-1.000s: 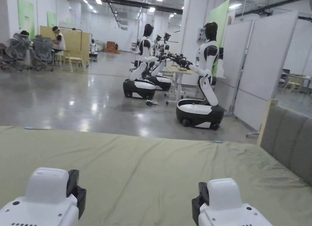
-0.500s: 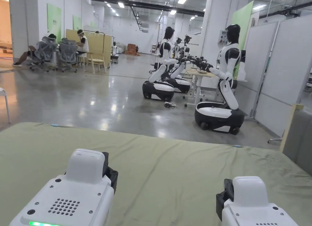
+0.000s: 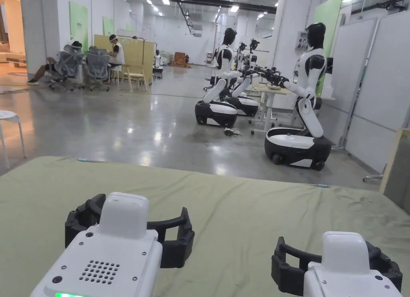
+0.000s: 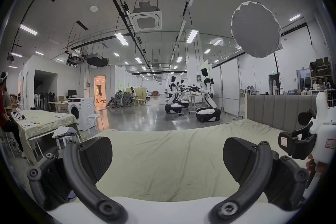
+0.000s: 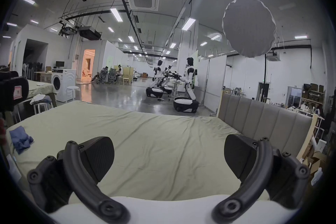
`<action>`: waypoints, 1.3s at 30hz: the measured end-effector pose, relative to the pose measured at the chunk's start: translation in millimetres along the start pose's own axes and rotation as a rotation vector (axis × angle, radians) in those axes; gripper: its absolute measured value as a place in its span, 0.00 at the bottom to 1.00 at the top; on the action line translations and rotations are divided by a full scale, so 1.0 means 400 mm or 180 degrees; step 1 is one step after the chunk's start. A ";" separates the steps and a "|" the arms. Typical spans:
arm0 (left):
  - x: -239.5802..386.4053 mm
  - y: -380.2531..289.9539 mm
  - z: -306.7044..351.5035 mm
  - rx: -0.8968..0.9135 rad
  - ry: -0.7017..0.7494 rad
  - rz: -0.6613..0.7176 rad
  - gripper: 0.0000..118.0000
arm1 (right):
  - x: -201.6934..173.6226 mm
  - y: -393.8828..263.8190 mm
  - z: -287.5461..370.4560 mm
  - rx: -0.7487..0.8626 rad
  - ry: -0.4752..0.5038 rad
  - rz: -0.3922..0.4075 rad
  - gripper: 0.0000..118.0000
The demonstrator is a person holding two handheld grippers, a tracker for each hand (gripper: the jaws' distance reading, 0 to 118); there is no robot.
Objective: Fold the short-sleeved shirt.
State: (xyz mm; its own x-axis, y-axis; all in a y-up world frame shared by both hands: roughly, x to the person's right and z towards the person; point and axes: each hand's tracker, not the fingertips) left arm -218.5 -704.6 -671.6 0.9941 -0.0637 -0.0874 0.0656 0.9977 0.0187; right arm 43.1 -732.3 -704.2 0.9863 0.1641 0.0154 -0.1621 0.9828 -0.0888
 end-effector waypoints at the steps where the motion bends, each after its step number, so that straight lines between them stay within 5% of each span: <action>1: 0.000 -0.006 0.001 -0.0037 0.0006 0.0002 0.99 | 0.001 0.000 0.003 0.0013 0.0005 -0.0009 1.00; 6: -0.008 -0.016 0.009 -0.0107 -0.0046 0.0068 0.99 | -0.001 0.009 0.002 -0.0178 0.0074 0.0096 1.00; 11: -0.029 -0.022 0.021 -0.0177 -0.0065 0.0112 0.99 | 0.012 0.021 0.022 -0.0121 0.0339 -0.0320 1.00; 15: -0.042 -0.025 0.026 -0.0183 -0.0064 0.0138 0.99 | -0.005 0.042 0.035 -0.0238 0.0244 -0.0059 1.00; 39: -0.042 -0.021 0.069 -0.0070 -0.0311 0.0253 0.99 | -0.021 0.017 0.088 -0.0200 0.0095 0.0173 1.00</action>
State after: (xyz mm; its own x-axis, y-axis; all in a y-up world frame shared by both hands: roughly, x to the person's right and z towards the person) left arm -233.2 -712.4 -642.9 0.9998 0.0146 0.0109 -0.0146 0.9999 -0.0002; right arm 32.6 -724.0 -669.8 0.9767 0.2134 -0.0208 -0.2141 0.9651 -0.1509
